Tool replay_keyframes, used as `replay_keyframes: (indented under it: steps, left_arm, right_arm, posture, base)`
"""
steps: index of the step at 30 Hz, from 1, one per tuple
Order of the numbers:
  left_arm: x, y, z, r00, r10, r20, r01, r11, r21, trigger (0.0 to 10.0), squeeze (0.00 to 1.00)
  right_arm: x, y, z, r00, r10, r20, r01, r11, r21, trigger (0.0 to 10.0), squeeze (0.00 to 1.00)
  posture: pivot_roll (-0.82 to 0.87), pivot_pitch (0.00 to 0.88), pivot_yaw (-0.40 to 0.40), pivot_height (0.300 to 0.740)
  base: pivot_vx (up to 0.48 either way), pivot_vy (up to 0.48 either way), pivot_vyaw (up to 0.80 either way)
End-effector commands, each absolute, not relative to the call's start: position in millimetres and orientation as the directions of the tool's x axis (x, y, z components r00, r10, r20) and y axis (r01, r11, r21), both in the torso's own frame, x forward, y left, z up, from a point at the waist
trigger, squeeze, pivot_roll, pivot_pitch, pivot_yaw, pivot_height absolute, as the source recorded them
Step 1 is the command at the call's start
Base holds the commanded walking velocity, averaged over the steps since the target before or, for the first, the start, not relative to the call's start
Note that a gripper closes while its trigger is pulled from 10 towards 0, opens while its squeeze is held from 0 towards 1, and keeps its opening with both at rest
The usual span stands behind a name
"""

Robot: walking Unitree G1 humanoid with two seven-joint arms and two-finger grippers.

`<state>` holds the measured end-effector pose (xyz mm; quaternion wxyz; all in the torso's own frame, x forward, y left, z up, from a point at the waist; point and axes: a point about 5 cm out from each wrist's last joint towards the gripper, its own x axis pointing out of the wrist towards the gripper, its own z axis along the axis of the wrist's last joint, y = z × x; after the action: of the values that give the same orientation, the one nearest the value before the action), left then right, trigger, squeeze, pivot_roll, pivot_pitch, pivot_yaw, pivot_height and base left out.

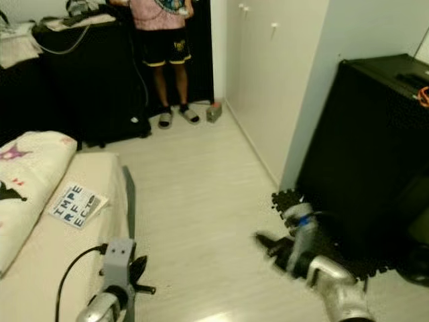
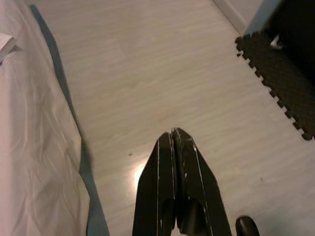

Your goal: Clean up the room

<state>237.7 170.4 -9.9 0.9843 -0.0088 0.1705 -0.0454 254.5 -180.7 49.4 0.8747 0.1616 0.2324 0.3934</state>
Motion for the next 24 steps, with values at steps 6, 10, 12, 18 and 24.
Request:
replay_keyframes:
  steps: [6, 10, 12, 18, 24]
  left_arm:
    - [228, 170, -21, 0.92, -0.081, -0.383, 0.081, 0.997, -0.016, 10.0, 0.0]
    - [224, 169, -25, 0.91, -0.066, -0.409, 0.078, 0.997, 0.011, 10.0, 0.0]
    - [224, 169, -26, 0.909, -0.064, -0.411, 0.075, 0.997, 0.012, 10.0, 0.0]
    - [216, 167, -41, 0.869, -0.043, -0.493, 0.064, 0.998, 0.025, 10.0, 0.0]
    - [212, 163, -49, 0.839, -0.054, -0.541, 0.07, 0.998, 0.007, 10.0, 0.0]
  right_arm:
    - [221, -159, 9, 0.492, 0.702, -0.515, -0.708, 0.667, 0.233, 10.0, 0.0]
    - [206, -163, -24, 0.502, 0.51, -0.699, -0.636, 0.765, 0.101, 10.0, 0.0]
    - [204, -163, -22, 0.496, 0.509, -0.704, -0.624, 0.772, 0.119, 10.0, 0.0]
    - [170, -164, -68, 0.333, 0.41, -0.849, -0.362, 0.887, 0.286, 10.0, 0.0]
    - [165, -166, -82, 0.363, 0.323, -0.874, -0.241, 0.938, 0.247, 10.0, 0.0]
  posture:
    - [-0.05, 0.066, -0.003, 0.74]
    - [-0.05, 0.067, -0.008, 0.74]
    - [-0.05, 0.067, -0.008, 0.74]
    - [-0.05, 0.064, -0.004, 0.74]
    - [-0.05, 0.059, 0.002, 0.74]
  base:
    - [0.0, 0.0, 0.0]
    - [0.0, 0.0, 0.0]
    - [0.0, 0.0, 0.0]
    - [0.0, 0.0, 0.0]
    - [0.0, 0.0, 0.0]
